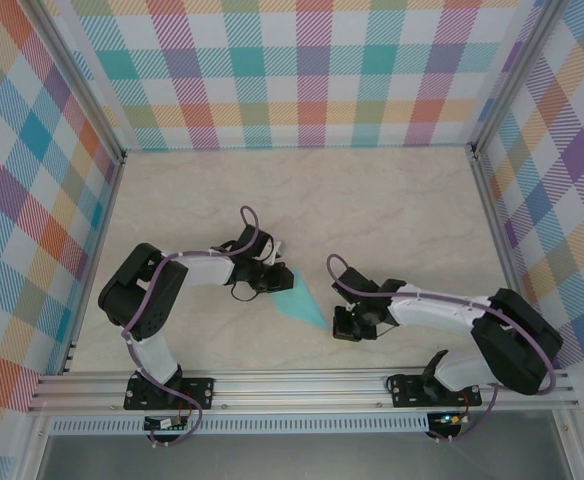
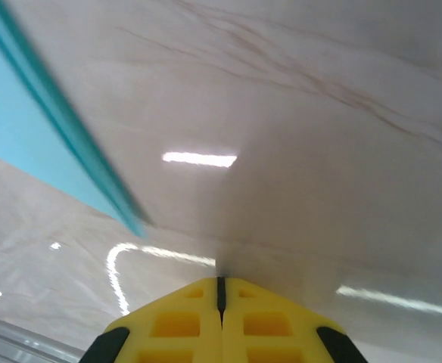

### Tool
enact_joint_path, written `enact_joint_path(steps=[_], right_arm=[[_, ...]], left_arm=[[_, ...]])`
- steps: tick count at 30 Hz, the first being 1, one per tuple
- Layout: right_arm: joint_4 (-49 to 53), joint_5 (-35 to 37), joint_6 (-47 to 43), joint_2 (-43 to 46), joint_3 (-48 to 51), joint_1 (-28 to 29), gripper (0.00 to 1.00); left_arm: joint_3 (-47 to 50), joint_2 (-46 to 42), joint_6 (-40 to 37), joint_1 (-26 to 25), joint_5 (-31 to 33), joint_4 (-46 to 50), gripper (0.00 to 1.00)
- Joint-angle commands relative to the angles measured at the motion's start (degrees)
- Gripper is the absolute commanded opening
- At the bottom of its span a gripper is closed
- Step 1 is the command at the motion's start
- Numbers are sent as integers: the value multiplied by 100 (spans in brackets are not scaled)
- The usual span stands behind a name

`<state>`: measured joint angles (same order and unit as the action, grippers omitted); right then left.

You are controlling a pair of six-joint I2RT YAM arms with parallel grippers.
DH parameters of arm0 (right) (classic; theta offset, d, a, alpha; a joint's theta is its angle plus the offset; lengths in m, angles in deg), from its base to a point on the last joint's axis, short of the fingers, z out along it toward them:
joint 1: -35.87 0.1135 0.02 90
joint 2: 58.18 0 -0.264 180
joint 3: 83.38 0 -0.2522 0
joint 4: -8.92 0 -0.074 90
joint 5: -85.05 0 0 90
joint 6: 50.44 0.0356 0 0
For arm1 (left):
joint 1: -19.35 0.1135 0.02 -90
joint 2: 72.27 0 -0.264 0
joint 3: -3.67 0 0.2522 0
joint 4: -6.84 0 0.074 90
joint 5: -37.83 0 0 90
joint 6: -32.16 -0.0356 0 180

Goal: Fold a paper plane with a square sheet of paper (fold left side to right side)
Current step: Fourth fold the wing at the center of the table, then turn over the paper at the center of the table.

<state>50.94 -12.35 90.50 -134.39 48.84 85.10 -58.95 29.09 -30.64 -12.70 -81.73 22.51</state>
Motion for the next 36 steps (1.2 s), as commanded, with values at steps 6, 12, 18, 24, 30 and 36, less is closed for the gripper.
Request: enact_joint_path(steps=[6, 12, 18, 24, 30, 36], right_arm=[[864, 857, -870, 1538, -150, -218, 27], [349, 836, -1310, 1889, -176, -496, 53], [-502, 716, -1171, 1891, -136, -634, 87], [-758, 363, -969, 1836, -150, -628, 94], [-571, 339, -819, 2021, -149, -638, 94], [-348, 445, -726, 2401, -96, -634, 94]], left_arm=[[-700, -857, 443, 283, -351, 410, 40], [-304, -1852, 542, 467, 129, 698, 61], [976, -2271, 1318, 475, -133, -361, 66], [1218, -1835, 1463, 470, -348, -1065, 65], [1083, -1215, 1462, 464, -473, -1381, 59], [871, -645, 1528, 463, -653, -1631, 53]])
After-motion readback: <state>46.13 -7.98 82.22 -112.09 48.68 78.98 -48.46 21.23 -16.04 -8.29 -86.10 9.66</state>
